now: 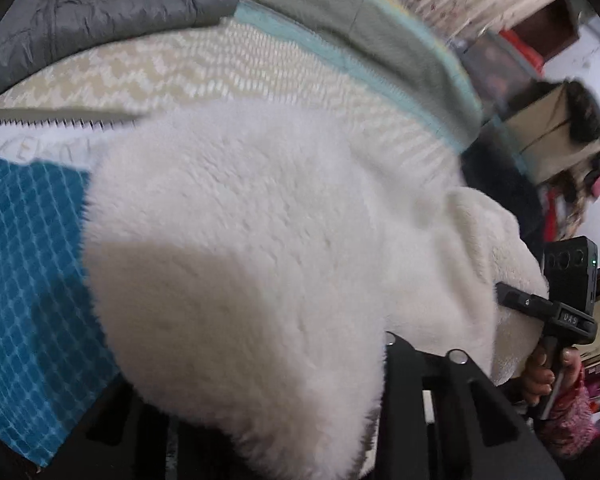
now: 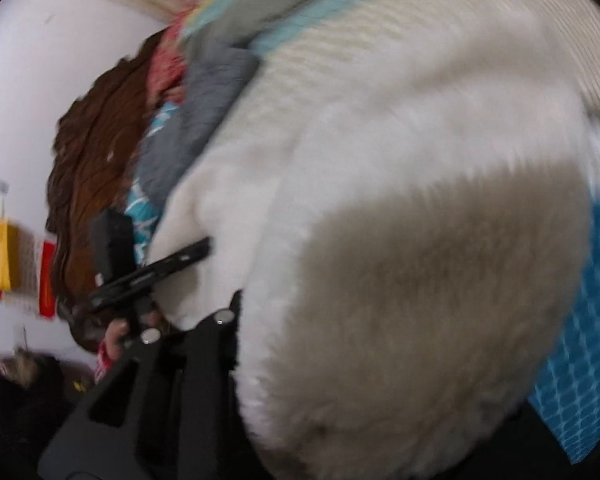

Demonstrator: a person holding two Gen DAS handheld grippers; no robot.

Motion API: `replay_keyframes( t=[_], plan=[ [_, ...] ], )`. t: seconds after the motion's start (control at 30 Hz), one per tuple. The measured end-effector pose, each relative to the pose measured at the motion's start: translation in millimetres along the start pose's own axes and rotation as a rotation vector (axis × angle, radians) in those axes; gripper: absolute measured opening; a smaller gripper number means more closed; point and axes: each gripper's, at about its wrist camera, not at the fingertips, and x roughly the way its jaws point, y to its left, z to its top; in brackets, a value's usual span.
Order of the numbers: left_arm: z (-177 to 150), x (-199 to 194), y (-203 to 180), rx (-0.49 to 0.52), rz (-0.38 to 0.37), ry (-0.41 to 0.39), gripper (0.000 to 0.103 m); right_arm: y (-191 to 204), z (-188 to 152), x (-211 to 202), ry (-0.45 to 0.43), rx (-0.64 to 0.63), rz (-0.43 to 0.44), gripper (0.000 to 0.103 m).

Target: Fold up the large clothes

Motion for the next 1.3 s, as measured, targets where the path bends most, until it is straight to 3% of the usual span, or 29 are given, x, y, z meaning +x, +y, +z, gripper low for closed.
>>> replay_keyframes(
  t=[0.07,0.2,0.33,0.43,0.53,0.63,0.67,0.7,0.73,0.8,0.83,0.9,0.93,1.03,1.17,1.3],
  plan=[
    [14,-30,2,-0.008,-0.043,-0.058,0.054,48,27,-11,-0.036,-0.128,0.029,0.029],
    [55,-117,12,0.027,-0.003,-0.276,0.054,139,85,-12,-0.086,-0.361,0.063,0.029],
    [109,-215,48,0.021,0.106,-0.511,0.054,230,164,19,-0.137,-0.567,0.101,0.029],
    [150,-261,87,-0.001,0.21,-0.639,0.054,286,227,67,-0.15,-0.65,0.108,0.029],
    [186,-274,134,-0.073,0.279,-0.678,0.055,332,303,147,-0.126,-0.686,0.062,0.029],
    [221,-254,206,-0.187,0.376,-0.647,0.059,339,354,235,-0.088,-0.628,-0.021,0.038],
    [227,-243,222,-0.211,0.419,-0.631,0.061,336,364,258,-0.081,-0.609,-0.053,0.055],
    [234,-228,242,-0.24,0.484,-0.6,0.066,330,373,285,-0.082,-0.58,-0.1,0.065],
    [242,-205,267,-0.273,0.573,-0.538,0.068,319,378,309,-0.092,-0.548,-0.156,0.077],
    [248,-177,299,-0.309,0.635,-0.429,0.07,287,390,357,-0.115,-0.395,-0.306,0.079],
    [245,-167,311,-0.321,0.627,-0.41,0.072,274,392,367,-0.116,-0.314,-0.32,0.079],
    [236,-172,314,-0.318,0.588,-0.461,0.076,235,398,376,-0.132,-0.093,-0.26,0.085],
    [231,-178,312,-0.318,0.583,-0.482,0.079,226,400,374,-0.148,-0.049,-0.242,0.087],
    [226,-195,303,-0.333,0.596,-0.5,0.081,232,400,362,-0.191,-0.105,-0.259,0.087],
    [214,-243,293,-0.398,0.581,-0.585,0.082,265,387,319,-0.298,-0.229,-0.291,0.088],
    [190,-287,283,-0.489,0.621,-0.686,0.083,292,349,283,-0.316,-0.378,-0.283,0.088]
  ],
)
